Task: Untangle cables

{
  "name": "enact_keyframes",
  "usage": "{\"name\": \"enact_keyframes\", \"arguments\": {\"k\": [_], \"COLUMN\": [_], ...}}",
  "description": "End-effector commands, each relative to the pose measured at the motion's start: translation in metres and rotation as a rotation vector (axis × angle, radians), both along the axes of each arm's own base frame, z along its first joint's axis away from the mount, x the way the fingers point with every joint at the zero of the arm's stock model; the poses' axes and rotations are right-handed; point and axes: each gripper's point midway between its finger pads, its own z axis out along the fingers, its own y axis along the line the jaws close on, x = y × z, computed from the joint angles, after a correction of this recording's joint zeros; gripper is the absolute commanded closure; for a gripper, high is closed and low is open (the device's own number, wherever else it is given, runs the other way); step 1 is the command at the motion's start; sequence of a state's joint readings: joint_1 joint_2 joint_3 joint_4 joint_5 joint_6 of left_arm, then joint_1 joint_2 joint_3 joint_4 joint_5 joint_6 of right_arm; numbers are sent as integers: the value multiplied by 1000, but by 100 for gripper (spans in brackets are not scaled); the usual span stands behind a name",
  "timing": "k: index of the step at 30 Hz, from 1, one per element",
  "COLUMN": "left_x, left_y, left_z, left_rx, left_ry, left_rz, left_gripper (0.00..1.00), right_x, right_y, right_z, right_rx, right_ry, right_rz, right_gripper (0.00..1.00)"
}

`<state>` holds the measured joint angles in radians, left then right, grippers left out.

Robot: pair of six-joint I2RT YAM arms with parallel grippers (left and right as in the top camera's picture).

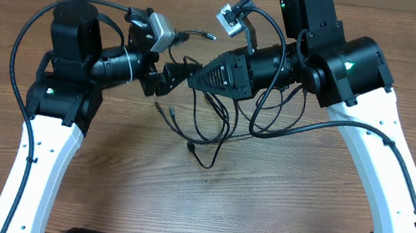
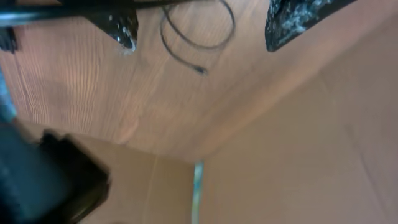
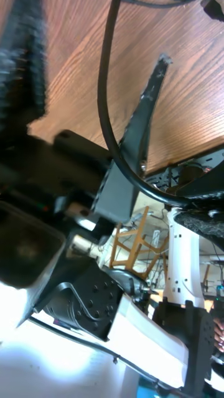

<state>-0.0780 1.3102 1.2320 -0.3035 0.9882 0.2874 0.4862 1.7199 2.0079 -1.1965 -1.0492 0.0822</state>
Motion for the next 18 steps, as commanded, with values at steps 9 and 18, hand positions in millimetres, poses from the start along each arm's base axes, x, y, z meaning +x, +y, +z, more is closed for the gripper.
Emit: {"name": "enact_keyframes", "arguments": {"k": [9,18], "left_x": [-5,-5], "left_y": [-8,-8], "left_z": [29,28], "left_rx": [-67,-85], "left_ry": [-87,-47], "left_rz": [-73,-67], "left_gripper": [68,34], "right_x": [-19,-32], "right_y": [1,1], "right_z": [22,38], "right_rx": [101,184], "right_ry": [26,54], "right_rz": [90,170], "right_gripper": [96,96]}}
